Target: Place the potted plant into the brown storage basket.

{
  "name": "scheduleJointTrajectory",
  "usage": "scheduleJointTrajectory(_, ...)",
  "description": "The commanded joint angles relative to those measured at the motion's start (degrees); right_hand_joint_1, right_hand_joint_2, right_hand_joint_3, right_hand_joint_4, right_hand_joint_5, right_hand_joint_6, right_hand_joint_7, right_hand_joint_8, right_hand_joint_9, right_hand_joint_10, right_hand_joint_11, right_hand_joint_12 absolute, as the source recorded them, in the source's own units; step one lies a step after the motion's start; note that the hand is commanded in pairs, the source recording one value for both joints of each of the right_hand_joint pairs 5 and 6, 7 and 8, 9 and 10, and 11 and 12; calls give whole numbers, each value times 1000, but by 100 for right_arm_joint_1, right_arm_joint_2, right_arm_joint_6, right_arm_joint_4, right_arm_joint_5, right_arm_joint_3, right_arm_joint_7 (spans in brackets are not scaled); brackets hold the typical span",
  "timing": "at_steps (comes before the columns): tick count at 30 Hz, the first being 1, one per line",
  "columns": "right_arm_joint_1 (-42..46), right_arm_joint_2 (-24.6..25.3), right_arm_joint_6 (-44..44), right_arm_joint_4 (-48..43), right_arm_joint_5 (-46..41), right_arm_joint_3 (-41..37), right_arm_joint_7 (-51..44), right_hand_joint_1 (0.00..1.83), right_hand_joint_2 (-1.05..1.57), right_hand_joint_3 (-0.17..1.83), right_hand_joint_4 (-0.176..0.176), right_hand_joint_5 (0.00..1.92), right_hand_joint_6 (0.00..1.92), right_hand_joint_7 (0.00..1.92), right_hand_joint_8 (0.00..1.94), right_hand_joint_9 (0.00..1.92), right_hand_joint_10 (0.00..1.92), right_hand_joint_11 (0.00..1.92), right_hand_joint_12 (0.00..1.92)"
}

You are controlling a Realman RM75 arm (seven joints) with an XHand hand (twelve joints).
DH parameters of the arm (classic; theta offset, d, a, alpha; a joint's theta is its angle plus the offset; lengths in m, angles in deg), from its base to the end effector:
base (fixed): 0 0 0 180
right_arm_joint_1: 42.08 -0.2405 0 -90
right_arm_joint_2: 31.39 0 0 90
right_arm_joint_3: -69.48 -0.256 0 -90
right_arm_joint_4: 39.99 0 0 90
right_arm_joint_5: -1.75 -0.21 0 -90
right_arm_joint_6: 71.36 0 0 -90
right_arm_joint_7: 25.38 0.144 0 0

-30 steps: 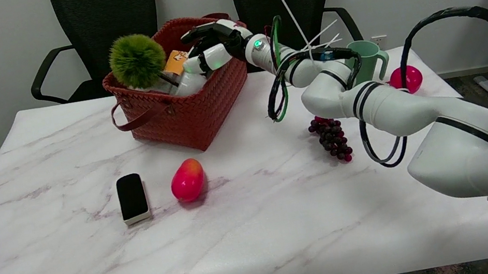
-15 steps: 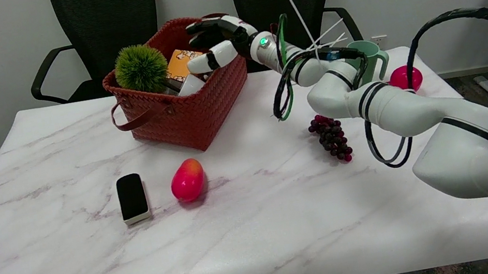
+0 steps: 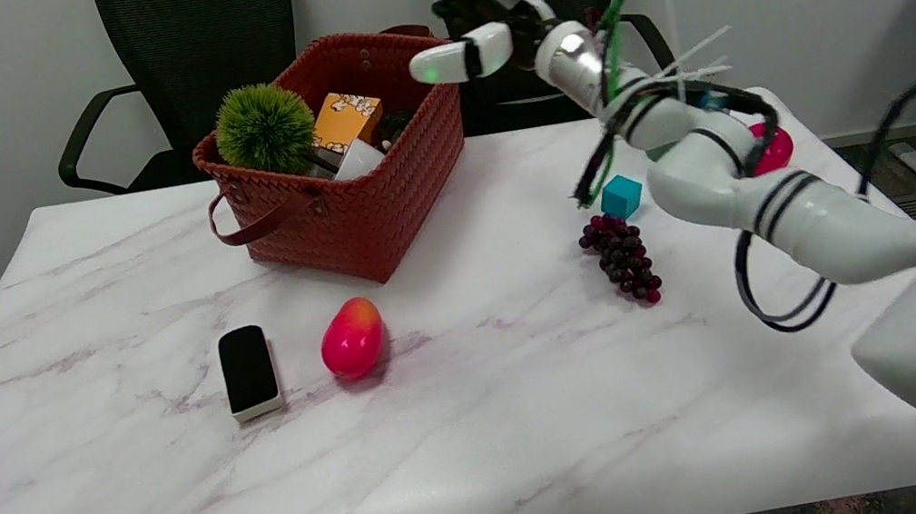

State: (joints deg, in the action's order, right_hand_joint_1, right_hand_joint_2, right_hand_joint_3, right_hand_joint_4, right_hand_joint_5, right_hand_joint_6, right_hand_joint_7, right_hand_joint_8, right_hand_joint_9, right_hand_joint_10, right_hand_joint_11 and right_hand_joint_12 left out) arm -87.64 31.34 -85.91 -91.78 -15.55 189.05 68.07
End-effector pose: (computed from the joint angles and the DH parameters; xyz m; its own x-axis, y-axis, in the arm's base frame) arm -0.1332 -0.5110 0.3229 0.3172 -0.0800 0.9450 -0.9243 -0.2492 0.2892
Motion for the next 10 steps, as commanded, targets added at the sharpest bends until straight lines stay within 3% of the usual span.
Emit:
scheduleJointTrajectory(1, 4310, -1124, -1282, -3191, -22, -3989, -185, 1151, -201, 817, 0, 0, 0, 0, 0, 47, 47, 127, 127)
scheduleJointTrajectory(6, 5605, -747, -1930, -3611, -46, -4590, -185, 1132, -102, 746, 0, 0, 0, 0, 0, 54, 54, 133, 133)
scheduleJointTrajectory(10, 6243, -464, -2355, -3650, -120, -4564, -185, 1123, -50, 680, 0, 0, 0, 39, 39, 112, 112, 190, 190)
